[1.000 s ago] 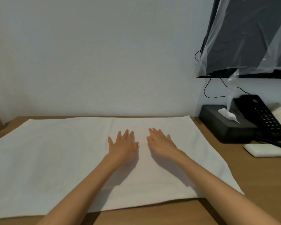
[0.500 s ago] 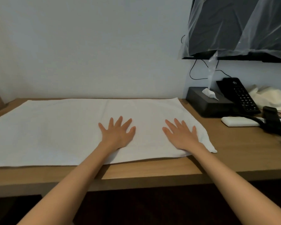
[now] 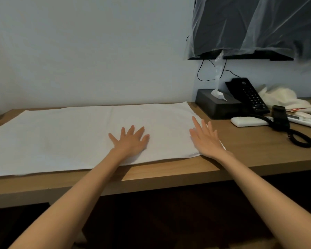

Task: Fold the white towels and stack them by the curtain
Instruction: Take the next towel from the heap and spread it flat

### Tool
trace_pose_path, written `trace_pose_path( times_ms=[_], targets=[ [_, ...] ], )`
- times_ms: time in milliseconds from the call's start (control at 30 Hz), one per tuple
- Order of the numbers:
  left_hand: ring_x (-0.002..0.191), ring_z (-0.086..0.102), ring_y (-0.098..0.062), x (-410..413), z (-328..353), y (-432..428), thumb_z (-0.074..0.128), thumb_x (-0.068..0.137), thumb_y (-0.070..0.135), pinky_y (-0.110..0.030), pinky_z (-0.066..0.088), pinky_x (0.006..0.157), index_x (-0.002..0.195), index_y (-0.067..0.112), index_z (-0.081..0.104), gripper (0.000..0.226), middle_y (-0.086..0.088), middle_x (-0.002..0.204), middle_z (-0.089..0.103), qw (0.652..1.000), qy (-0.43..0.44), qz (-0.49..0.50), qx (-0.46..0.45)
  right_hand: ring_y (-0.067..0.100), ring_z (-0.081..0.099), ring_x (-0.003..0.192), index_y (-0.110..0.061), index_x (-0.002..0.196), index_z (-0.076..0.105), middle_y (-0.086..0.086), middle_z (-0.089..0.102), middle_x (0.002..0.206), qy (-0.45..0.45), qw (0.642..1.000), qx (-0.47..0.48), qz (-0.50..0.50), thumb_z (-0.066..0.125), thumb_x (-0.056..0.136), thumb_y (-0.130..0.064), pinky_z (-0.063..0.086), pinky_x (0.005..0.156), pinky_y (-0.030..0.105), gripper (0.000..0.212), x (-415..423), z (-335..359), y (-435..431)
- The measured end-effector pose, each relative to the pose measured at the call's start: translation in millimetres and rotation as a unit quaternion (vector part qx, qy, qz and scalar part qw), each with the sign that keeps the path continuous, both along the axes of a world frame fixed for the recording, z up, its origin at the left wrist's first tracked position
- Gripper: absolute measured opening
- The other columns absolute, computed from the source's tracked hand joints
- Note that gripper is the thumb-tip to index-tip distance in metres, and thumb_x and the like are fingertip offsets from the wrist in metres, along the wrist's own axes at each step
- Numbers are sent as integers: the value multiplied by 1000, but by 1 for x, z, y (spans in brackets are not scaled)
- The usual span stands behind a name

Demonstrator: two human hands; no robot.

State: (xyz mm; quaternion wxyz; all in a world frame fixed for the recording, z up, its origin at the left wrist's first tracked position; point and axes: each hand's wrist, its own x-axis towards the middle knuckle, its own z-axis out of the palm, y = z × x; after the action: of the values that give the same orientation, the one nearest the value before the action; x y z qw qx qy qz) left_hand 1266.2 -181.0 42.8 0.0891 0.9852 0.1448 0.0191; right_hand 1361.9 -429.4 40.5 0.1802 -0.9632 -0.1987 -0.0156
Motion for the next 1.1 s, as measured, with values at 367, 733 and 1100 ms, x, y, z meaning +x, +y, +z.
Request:
trace_pose_path(
  times_ms=[367, 733, 1100],
  targets=[
    [147, -6, -25, -6, -4, 2, 6, 93, 66, -67, -10, 106, 150, 44, 5, 61, 8, 160, -3, 1000, 2, 6, 24, 24, -4, 148, -43, 141, -28, 6, -11, 160, 1, 1000, 12, -22, 1, 84, -74, 2, 117, 44, 72, -11, 0, -19],
    [148, 3, -24, -27, 15, 13, 17, 102, 45, -54, -1, 116, 152, 26, 11, 54, -1, 161, 6, 999, -37, -27, 9, 27, -2, 148, -19, 153, 14, 7, 7, 160, -10, 995, -86, -49, 11, 99, -53, -3, 117, 46, 63, -23, 15, -8],
    [147, -3, -29, -90, 21, 108, 19, 101, 50, -56, -3, 114, 152, 30, 2, 58, 0, 161, -1, 994, -25, 106, 18, 23, -3, 148, -17, 153, 14, 4, 5, 161, 23, 978, -53, 199, 19, 105, -30, -5, 117, 42, 50, -92, 27, 186]
  ],
)
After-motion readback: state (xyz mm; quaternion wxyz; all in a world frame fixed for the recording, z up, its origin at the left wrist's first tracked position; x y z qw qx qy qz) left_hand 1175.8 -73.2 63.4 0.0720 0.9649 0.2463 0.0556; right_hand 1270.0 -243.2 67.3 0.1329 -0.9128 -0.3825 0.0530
